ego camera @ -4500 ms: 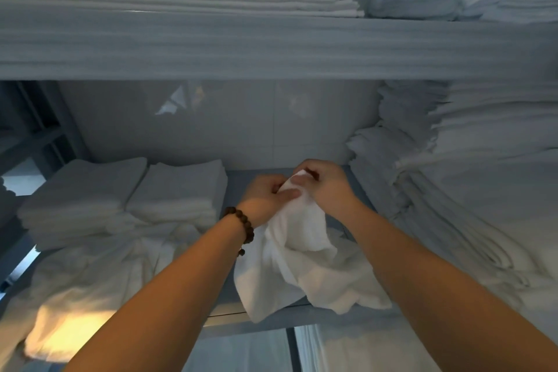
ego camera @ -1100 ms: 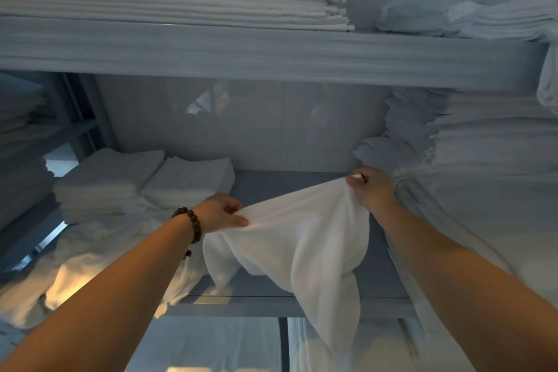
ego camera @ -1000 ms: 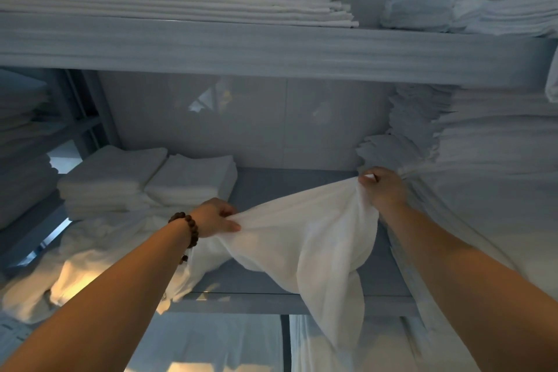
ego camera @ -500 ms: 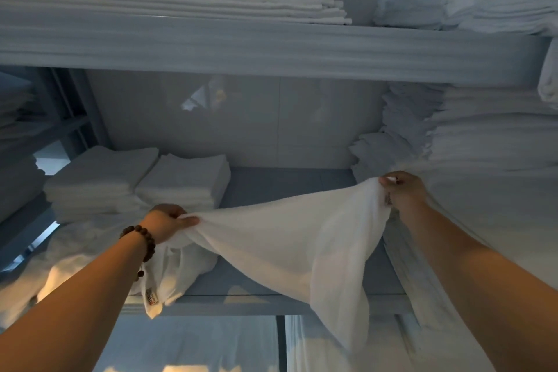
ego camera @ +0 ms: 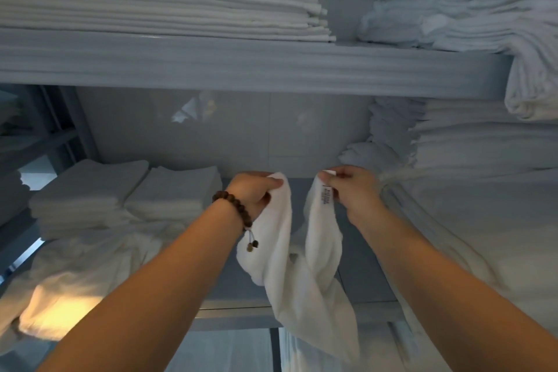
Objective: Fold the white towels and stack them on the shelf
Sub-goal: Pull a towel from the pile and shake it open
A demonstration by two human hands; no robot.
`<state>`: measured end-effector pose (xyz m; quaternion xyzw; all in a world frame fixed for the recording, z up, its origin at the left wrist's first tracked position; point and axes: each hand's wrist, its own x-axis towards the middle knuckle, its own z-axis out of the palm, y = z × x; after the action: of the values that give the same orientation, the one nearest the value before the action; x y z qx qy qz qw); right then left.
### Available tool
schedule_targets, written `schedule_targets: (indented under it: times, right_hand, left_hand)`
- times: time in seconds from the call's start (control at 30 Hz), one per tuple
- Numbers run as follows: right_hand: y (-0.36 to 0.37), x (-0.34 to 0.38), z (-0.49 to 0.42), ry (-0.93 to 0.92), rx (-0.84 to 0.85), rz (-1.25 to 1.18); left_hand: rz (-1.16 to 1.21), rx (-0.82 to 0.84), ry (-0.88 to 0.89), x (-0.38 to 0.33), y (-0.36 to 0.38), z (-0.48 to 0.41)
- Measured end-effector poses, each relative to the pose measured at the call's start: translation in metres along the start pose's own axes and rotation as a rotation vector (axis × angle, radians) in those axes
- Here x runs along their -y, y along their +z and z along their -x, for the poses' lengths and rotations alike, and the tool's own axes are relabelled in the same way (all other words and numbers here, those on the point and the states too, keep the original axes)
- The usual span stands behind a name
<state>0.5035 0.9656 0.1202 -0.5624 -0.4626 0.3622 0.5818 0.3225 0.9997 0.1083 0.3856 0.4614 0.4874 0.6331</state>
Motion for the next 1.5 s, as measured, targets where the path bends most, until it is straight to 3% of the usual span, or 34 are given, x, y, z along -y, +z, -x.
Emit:
schedule_targets:
  times: [0.13, 0.3, 0.43, 0.53, 0.67, 0.73, 0.83, 0.97, 1.07, 1.3, 1.5]
  right_hand:
    - [0.022, 0.008, 0.016, -0.044, 0.055, 0.048]
    - [0.034, 0.006, 0.023, -0.115, -0.064, 0.222]
    - [0.041, 0.007, 0.031, -0.077, -0.048, 0.237]
    - [0.043, 0.012, 0.034, 0.007, 0.016, 0.185]
    - [0.04, 0.036, 0.034, 0.253, 0.119, -0.146]
    - [0.037, 0.046, 0.034, 0.275, 0.205, -0.133]
    - [0.031, 0.054, 0.03, 0.133, 0.276, -0.026]
    - [0.026, 0.066, 0.022, -0.338, 0.293, 0.357]
    - [0.03, 0.075, 0.028, -0.347, 0.379, 0.328]
    - [0.041, 0.087, 0.048, -0.44, 0.273, 0.16]
    - [0.045, 0.085, 0.063, -0.477, 0.205, 0.118]
  left_hand:
    - [0.013, -0.087, 0.079, 0.01, 0.027, 0.004]
    - [-0.042, -0.157, 0.19, 0.02, 0.033, 0.015]
    - [-0.118, -0.209, 0.254, 0.021, 0.031, 0.015]
    - [-0.245, -0.114, 0.324, 0.017, 0.025, 0.018]
    - [-0.405, 0.018, 0.393, 0.007, 0.016, 0.024]
    - [-0.482, 0.034, 0.403, -0.003, 0.012, 0.023]
    - [-0.467, 0.087, 0.376, -0.024, 0.006, 0.024]
    - [-0.523, 0.133, 0.467, -0.05, 0.006, 0.033]
    - [-0.538, 0.084, 0.552, -0.066, 0.006, 0.04]
    - [-0.427, 0.058, 0.676, -0.077, -0.008, 0.061]
    - [-0.337, 0.156, 0.742, -0.073, -0.018, 0.076]
